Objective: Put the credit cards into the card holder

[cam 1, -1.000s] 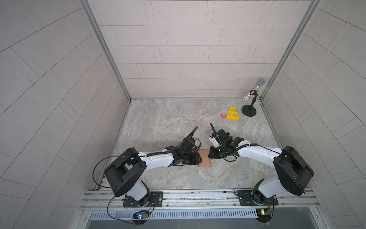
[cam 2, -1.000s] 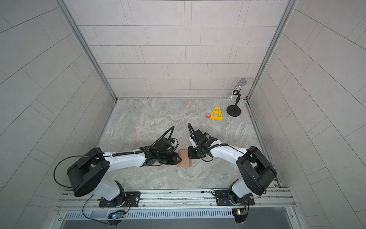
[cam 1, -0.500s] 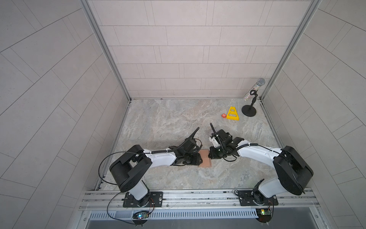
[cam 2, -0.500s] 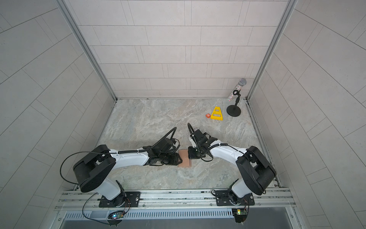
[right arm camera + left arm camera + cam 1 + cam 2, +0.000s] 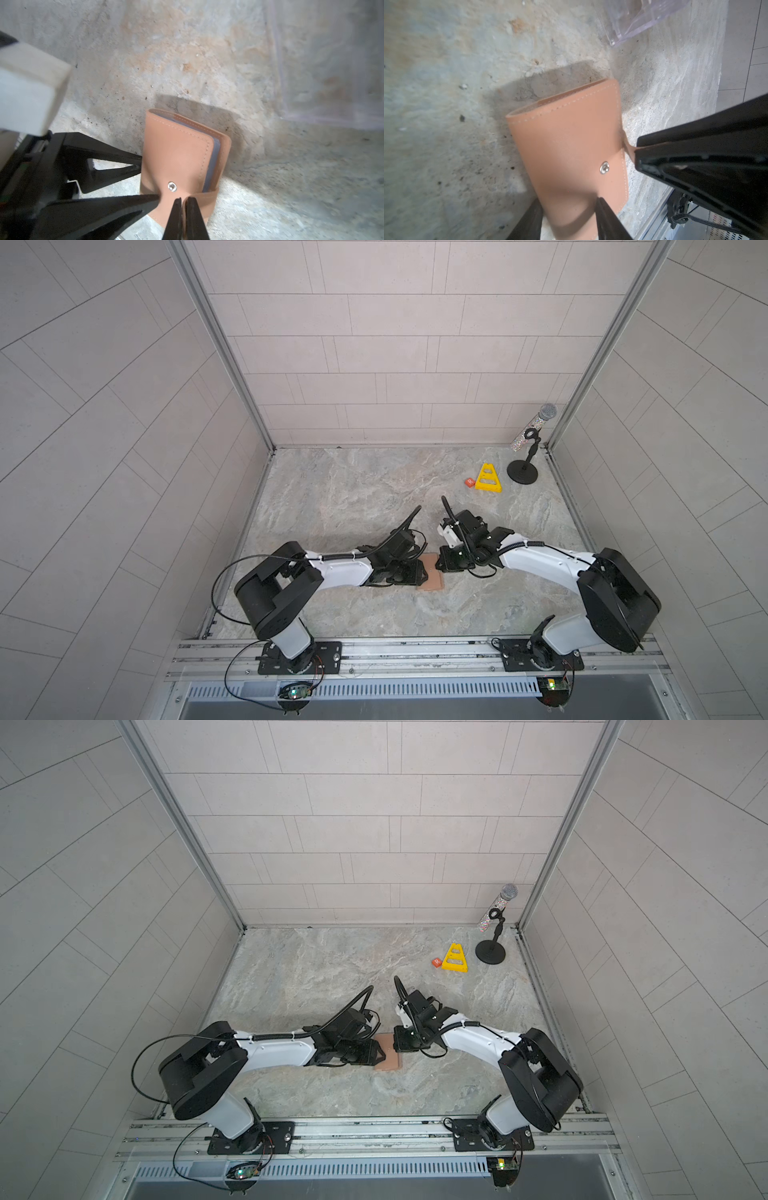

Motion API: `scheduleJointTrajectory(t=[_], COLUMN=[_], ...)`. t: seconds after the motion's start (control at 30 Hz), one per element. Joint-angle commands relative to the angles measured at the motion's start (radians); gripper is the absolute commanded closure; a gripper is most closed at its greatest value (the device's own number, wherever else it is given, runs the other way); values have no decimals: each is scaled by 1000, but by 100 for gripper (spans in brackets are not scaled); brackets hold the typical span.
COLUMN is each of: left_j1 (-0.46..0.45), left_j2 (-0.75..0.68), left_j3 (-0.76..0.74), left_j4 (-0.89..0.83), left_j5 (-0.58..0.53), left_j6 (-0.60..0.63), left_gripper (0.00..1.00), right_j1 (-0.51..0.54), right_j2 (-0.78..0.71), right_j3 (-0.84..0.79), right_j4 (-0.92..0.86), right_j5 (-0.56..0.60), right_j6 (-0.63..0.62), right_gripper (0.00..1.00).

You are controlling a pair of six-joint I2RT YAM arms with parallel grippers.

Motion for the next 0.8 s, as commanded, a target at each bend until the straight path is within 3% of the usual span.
scheduleJointTrajectory(t=[0.0,0.2,0.57,0.77], left_j1=[-8,-12,-11,-11], left_j2=[34,31,19,16], left_j3=[-6,-12,-20,-20], left_j4=[-36,-35,-39,-46], left_j5=[-32,-32,-35,-38], left_j6=[-8,-9,-10,-8], left_gripper=[53,58,59,59], right_j1=[13,24,24,24], right_j2=[12,34,31,10], right_j3=[-3,-9,-15,-9], right_j4=[76,108,118,110], right_j5=[-56,-53,-59,-55], right_j6=[39,57,63,68], right_gripper=[93,86,62,56])
